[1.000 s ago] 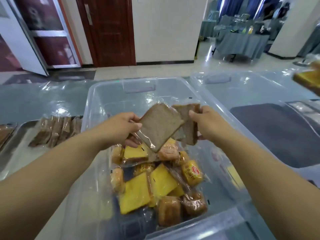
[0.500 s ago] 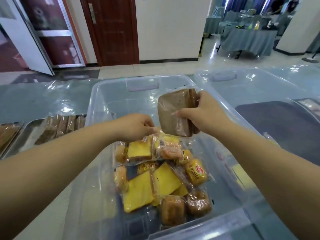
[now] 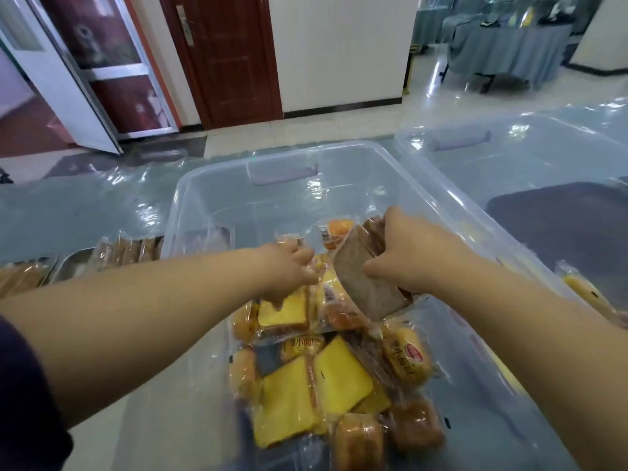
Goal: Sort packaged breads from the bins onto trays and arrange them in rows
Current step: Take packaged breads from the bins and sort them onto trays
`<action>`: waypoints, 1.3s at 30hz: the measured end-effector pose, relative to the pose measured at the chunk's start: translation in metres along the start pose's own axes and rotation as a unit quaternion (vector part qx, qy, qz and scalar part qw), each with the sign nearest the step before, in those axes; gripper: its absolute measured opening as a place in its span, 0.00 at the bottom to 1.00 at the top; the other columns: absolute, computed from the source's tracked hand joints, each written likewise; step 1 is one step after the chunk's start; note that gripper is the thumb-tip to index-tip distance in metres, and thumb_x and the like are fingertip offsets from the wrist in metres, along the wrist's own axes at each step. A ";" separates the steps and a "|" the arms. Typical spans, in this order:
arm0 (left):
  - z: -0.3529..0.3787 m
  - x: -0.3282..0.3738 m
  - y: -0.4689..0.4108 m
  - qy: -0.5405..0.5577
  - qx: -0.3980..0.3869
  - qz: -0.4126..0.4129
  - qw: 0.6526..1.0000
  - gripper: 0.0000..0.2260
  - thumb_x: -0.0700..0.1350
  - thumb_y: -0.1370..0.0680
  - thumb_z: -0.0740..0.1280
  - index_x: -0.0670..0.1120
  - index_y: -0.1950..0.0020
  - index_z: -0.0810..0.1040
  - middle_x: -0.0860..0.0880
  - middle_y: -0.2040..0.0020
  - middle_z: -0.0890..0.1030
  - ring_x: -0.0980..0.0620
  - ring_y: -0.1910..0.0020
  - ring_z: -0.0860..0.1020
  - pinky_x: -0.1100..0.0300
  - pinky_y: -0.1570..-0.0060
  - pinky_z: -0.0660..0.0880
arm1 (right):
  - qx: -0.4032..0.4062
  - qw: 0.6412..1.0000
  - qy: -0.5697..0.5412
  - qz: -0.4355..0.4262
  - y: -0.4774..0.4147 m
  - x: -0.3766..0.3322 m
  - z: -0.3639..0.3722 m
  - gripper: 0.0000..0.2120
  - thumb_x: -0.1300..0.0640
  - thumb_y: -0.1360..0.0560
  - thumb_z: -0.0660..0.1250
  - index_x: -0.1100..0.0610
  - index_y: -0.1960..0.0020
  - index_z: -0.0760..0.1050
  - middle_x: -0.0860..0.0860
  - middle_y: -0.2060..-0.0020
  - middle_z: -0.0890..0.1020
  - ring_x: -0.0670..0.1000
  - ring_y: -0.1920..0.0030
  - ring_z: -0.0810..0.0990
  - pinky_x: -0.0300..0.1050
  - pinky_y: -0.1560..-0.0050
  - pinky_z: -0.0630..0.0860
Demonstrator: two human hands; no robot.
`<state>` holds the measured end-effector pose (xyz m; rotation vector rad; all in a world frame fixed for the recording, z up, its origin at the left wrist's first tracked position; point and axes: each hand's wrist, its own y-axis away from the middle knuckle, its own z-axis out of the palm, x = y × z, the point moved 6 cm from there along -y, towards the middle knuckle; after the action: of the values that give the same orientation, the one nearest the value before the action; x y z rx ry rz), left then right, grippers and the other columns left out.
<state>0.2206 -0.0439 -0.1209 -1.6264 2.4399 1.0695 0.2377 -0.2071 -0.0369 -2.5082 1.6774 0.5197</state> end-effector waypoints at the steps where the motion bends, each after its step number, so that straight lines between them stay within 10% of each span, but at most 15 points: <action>1: 0.004 0.006 -0.003 -0.037 -0.015 0.013 0.999 0.37 0.53 0.28 0.72 0.55 0.24 0.56 0.45 0.24 0.52 0.39 0.27 0.54 0.44 0.34 0.64 | -0.001 1.000 0.005 0.002 0.000 0.000 0.001 0.17 0.49 0.30 0.70 0.53 0.50 0.64 0.49 0.63 0.73 0.47 0.64 0.72 0.42 0.70 0.66; 15: -0.011 0.001 0.004 -0.135 0.022 0.004 0.991 0.23 0.59 0.31 0.72 0.55 0.38 0.74 0.52 0.37 0.72 0.46 0.38 0.64 0.49 0.43 0.68 | -0.028 0.999 -0.007 0.023 0.004 0.004 0.000 0.18 0.49 0.29 0.69 0.54 0.47 0.64 0.50 0.61 0.74 0.49 0.62 0.74 0.45 0.66 0.72; 23: -0.046 -0.026 0.056 0.111 0.112 -0.061 0.986 0.13 0.61 0.27 0.67 0.58 0.54 0.65 0.56 0.56 0.72 0.53 0.53 0.65 0.56 0.55 0.61 | -0.005 0.999 -0.030 0.028 0.008 0.003 -0.005 0.19 0.50 0.29 0.69 0.54 0.46 0.63 0.51 0.61 0.74 0.49 0.63 0.74 0.46 0.64 0.75; 31: -0.022 0.042 0.083 0.233 -0.045 0.052 0.970 0.16 0.59 0.30 0.71 0.52 0.61 0.68 0.52 0.63 0.72 0.54 0.64 0.69 0.59 0.64 0.66 | -0.003 0.999 -0.042 0.032 0.010 0.005 -0.003 0.19 0.51 0.29 0.70 0.53 0.45 0.62 0.51 0.61 0.73 0.49 0.63 0.73 0.45 0.67 0.74; 39: 0.015 0.082 0.056 0.101 -0.135 0.065 0.984 0.32 0.59 0.23 0.63 0.49 0.24 0.55 0.45 0.33 0.70 0.44 0.38 0.72 0.54 0.46 0.70 | -0.010 0.999 -0.017 0.036 0.014 0.005 0.001 0.17 0.53 0.28 0.69 0.54 0.48 0.63 0.51 0.63 0.73 0.49 0.65 0.73 0.44 0.70 0.69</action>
<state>0.1317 -0.0892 -0.1335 -1.7491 2.6598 1.3711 0.2265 -0.2173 -0.0379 -2.4461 1.7635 0.5859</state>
